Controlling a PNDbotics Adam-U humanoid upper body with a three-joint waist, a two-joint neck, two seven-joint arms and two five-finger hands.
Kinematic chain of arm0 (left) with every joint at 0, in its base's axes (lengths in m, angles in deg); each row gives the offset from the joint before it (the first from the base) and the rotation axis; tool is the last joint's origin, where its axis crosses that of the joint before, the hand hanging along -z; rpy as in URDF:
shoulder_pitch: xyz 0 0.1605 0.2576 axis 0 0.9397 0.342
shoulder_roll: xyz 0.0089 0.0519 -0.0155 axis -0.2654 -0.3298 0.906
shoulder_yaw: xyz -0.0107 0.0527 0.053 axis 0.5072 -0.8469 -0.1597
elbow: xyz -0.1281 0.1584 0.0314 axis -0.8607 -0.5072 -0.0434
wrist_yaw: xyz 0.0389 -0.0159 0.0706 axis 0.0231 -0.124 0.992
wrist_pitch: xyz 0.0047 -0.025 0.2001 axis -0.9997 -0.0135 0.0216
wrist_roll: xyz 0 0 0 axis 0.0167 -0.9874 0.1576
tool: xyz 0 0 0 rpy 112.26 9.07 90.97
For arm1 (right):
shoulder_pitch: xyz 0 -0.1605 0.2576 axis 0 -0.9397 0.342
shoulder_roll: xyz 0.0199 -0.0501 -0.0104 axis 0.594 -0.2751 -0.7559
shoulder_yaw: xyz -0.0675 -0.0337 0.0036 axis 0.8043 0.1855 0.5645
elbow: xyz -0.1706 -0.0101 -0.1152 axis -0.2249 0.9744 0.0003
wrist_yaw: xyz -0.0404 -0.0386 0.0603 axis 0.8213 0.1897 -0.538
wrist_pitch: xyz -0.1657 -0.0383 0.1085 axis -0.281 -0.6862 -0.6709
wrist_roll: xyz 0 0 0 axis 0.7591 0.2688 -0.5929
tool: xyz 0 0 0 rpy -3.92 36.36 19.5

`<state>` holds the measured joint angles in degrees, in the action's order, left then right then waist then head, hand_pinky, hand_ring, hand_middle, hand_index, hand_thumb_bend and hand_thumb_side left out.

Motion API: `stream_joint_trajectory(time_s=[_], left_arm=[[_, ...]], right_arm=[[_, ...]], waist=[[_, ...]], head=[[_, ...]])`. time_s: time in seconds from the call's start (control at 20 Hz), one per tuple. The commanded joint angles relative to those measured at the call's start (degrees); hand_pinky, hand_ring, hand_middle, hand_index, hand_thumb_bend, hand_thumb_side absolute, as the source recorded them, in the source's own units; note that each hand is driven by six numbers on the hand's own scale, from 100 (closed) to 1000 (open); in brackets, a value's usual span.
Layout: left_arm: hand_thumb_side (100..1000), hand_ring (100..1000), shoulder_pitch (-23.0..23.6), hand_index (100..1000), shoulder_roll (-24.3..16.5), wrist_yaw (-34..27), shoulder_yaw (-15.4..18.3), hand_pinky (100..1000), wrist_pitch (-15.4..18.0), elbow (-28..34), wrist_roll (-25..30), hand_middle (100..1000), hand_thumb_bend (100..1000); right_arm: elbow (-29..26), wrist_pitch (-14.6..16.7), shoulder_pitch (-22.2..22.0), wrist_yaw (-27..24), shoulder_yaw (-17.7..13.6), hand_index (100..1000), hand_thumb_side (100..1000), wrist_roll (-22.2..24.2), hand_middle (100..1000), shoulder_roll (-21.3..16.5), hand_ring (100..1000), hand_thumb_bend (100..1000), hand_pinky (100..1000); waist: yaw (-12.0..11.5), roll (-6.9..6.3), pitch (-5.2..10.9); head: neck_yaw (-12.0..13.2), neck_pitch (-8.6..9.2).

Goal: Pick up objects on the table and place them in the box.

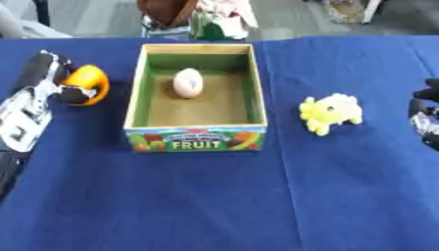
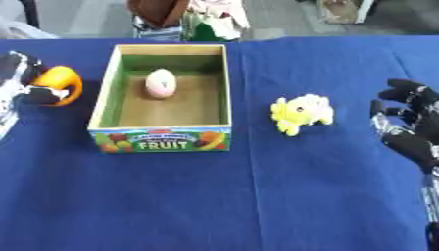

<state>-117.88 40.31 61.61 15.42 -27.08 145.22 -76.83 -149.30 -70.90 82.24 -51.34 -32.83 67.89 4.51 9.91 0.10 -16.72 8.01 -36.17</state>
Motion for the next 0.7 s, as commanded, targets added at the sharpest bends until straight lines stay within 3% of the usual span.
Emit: stream_joint_trajectory(time_s=[0.05,0.7], left_arm=[[158,415,-0.1,306,-2.6,-1.5,0.7,403,-0.7,4.6,-1.3,122,498],[153,423,1.2,320,-4.9,-6.5,-1.7,410,1.0,26.5,0.4,138,508]], right_arm=[[-0.8,-0.1,0.5,-0.1,-0.3,777,100,-0.1,606,-1.3,768,197,618],[-0.9,-0.2,0.4,-0.1,-0.2,777,100,0.0,606,-1.2,767,195,618]], waist=[[-0.1,-0.06,0.94],[-0.1,-0.03,1.38]], head=[[-0.2,0.61],[-0.2,0.7]])
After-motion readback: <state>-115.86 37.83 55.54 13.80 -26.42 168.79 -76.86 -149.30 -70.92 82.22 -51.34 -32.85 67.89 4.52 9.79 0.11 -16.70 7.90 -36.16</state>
